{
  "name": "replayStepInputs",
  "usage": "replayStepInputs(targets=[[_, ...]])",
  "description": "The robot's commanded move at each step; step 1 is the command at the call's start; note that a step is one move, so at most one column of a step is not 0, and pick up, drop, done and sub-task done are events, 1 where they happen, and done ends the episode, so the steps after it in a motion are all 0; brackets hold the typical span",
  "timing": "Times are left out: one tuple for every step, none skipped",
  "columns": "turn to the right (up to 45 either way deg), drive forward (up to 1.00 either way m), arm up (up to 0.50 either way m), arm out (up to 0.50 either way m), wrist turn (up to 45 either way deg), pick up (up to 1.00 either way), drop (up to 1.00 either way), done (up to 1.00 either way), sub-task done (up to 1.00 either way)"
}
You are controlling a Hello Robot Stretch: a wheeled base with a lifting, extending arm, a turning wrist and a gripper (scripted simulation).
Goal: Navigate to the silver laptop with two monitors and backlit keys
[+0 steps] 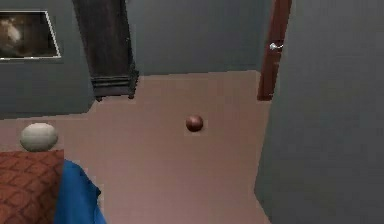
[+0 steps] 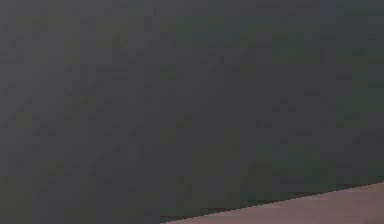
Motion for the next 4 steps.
replayStepInputs(targets=[[-3.0,0.0,0.0,0.0,0.0,0.0,0.0,0.0,0.0],[9.0,0.0,0.0,0.0,0.0,0.0,0.0,0.0,0.0],[0.0,0.45,0.0,0.0,0.0,0.0,0.0,0.0,0.0],[-15.0,0.0,0.0,0.0,0.0,0.0,0.0,0.0,0.0]])
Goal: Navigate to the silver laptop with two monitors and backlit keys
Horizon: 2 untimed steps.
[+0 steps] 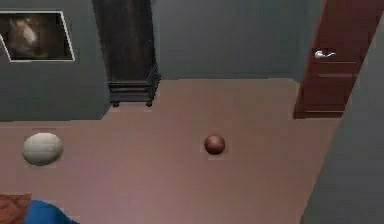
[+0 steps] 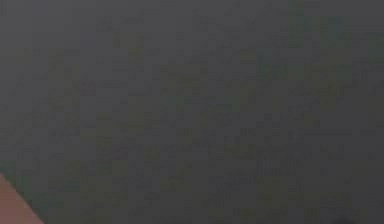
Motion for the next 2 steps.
replayStepInputs(targets=[[0.0,0.85,0.0,0.0,0.0,0.0,0.0,0.0,0.0],[45.0,0.0,0.0,0.0,0.0,0.0,0.0,0.0,0.0]])
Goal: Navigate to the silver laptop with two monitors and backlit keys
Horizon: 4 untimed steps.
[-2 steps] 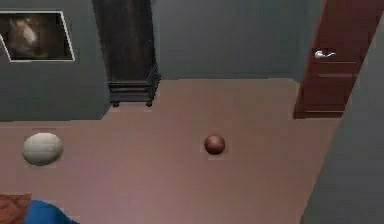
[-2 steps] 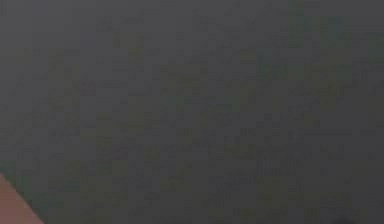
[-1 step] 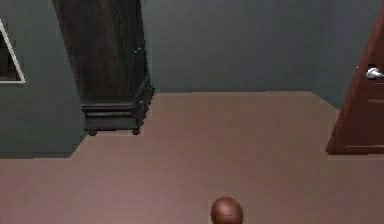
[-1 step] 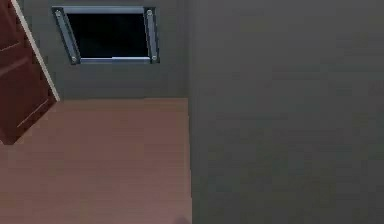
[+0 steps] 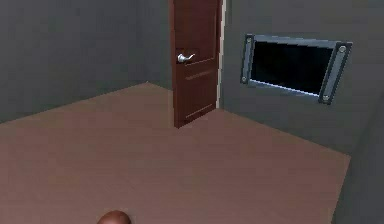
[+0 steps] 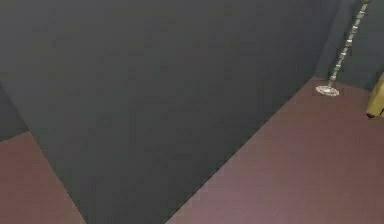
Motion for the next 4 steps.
replayStepInputs(targets=[[3.0,0.0,0.0,0.0,0.0,0.0,0.0,0.0,0.0],[0.0,0.7,0.0,0.0,0.0,0.0,0.0,0.0,0.0],[-18.0,0.0,0.0,0.0,0.0,0.0,0.0,0.0,0.0],[0.0,0.35,0.0,0.0,0.0,0.0,0.0,0.0,0.0]])
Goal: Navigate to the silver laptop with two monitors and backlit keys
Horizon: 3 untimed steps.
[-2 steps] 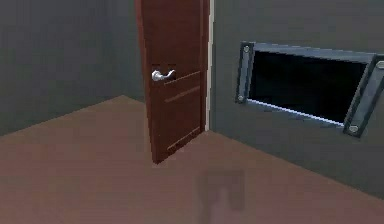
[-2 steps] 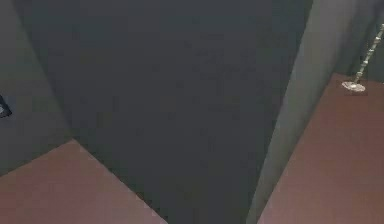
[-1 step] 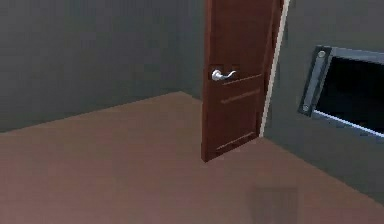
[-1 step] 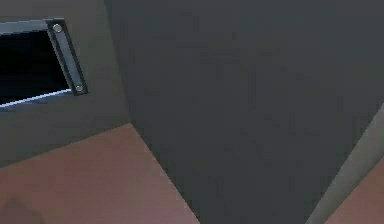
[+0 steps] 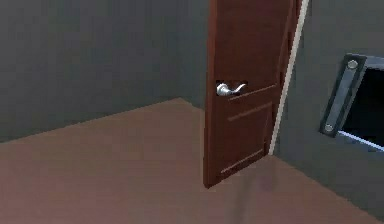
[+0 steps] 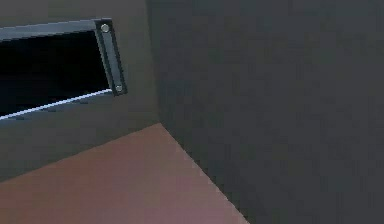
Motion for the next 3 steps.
replayStepInputs(targets=[[-24.0,0.0,0.0,0.0,0.0,0.0,0.0,0.0,0.0],[0.0,1.0,0.0,0.0,0.0,0.0,0.0,0.0,0.0],[-12.0,0.0,0.0,0.0,0.0,0.0,0.0,0.0,0.0]])
